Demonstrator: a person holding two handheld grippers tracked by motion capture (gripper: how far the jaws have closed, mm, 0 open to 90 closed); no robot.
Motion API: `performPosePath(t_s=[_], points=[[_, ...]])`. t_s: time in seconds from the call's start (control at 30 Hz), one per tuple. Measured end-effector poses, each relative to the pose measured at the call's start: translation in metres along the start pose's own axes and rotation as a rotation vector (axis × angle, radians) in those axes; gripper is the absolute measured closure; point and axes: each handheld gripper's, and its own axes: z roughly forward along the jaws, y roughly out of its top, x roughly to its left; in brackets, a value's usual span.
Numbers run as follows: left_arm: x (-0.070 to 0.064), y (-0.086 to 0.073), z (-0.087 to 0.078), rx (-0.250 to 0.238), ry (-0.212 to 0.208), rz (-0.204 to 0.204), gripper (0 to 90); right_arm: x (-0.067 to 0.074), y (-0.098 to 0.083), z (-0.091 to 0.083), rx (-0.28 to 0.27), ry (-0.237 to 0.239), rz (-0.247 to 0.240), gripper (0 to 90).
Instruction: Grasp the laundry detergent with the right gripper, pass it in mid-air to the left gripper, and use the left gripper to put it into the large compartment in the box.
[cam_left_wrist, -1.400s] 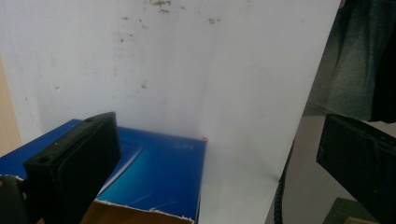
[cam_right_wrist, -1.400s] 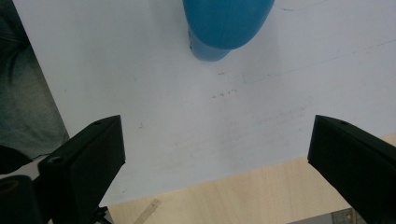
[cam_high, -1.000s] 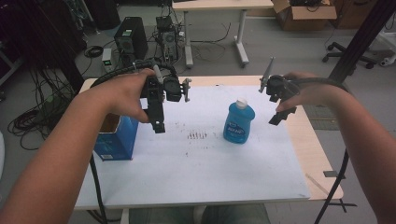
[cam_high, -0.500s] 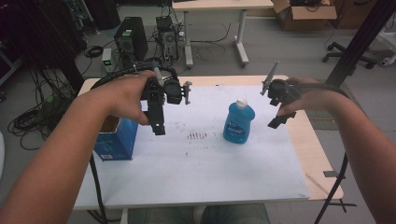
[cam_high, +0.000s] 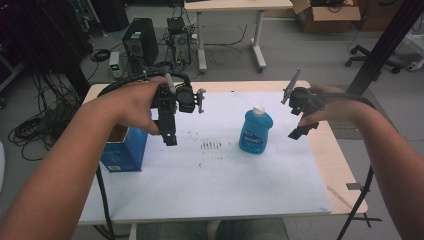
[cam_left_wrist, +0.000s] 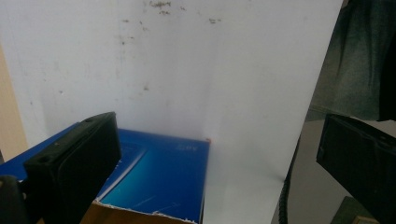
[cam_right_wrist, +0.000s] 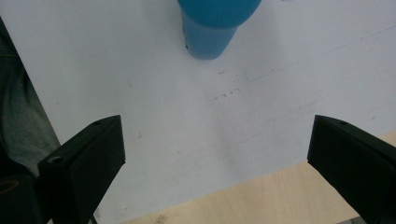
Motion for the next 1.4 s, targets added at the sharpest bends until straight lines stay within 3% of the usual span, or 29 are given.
performPosePath(t_s=[0.77,1.13,1.4], points=[[0.003,-0.004,0.020,-0.002,-0.026,0.007,0.2,0.010,-0.005,0.029,-0.053,0.001,0.030,4.3],[0.002,-0.005,0.025,0.004,-0.032,0.009,0.2,0.015,-0.012,0.053,-0.172,0.018,0.033,4.5],[0.000,-0.005,0.027,0.000,-0.034,0.008,0.2,0.015,-0.014,0.066,-0.242,0.002,0.068,4.5]])
